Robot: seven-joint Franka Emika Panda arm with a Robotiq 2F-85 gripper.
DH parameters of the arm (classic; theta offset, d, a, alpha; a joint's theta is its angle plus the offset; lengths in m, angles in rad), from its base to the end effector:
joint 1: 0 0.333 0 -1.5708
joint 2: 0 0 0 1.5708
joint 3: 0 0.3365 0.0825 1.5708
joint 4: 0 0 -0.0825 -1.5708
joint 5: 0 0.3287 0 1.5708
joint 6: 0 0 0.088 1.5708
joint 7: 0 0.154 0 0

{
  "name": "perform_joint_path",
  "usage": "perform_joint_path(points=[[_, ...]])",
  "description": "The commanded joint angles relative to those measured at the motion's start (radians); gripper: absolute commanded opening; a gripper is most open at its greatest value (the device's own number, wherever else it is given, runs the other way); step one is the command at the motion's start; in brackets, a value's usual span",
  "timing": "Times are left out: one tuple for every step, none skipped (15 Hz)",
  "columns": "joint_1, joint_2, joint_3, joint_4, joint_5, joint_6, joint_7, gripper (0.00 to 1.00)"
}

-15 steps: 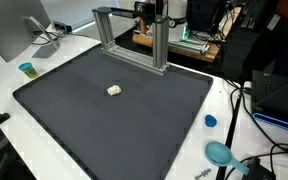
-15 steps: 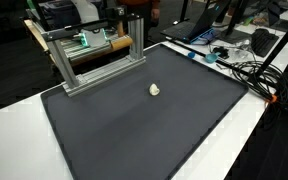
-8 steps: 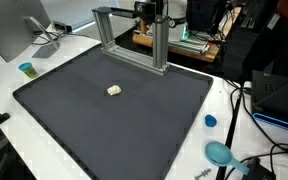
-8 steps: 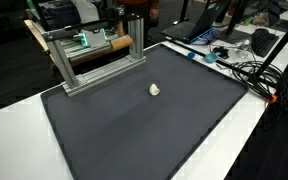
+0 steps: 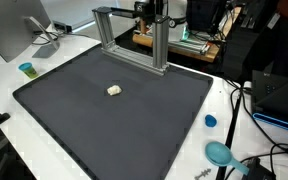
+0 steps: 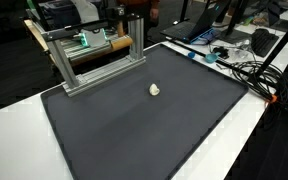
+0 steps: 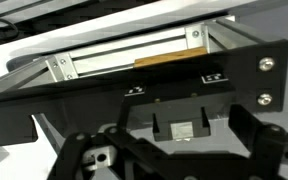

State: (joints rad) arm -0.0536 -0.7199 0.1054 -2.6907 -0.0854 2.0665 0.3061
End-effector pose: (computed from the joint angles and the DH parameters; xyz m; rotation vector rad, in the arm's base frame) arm 0.2777 0.0068 0.4433 2.9859 -0.3599 0.1726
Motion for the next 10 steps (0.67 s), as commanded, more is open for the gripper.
perform_joint_path(points=[[0.006, 0.003, -0.024, 0.023, -0.029, -0.044, -0.102, 1.00], [0.000, 0.000, -0.005, 0.007, -0.012, -0.018, -0.052, 1.00], [0.000, 0.000, -0.007, 0.007, -0.012, -0.017, -0.057, 1.00], [0.000, 0.000, -0.007, 0.007, -0.012, -0.016, -0.057, 1.00], [0.000, 0.000, -0.007, 0.007, -0.012, -0.016, -0.056, 1.00], [0.000, 0.000, -0.007, 0.007, -0.012, -0.016, -0.056, 1.00], [0.000, 0.000, -0.007, 0.007, -0.012, -0.016, -0.056, 1.00], [0.000, 0.000, -0.007, 0.007, -0.012, -0.016, -0.056, 1.00], [0.000, 0.000, -0.006, 0.007, -0.012, -0.016, -0.056, 1.00], [0.000, 0.000, -0.007, 0.007, -0.012, -0.016, -0.056, 1.00]])
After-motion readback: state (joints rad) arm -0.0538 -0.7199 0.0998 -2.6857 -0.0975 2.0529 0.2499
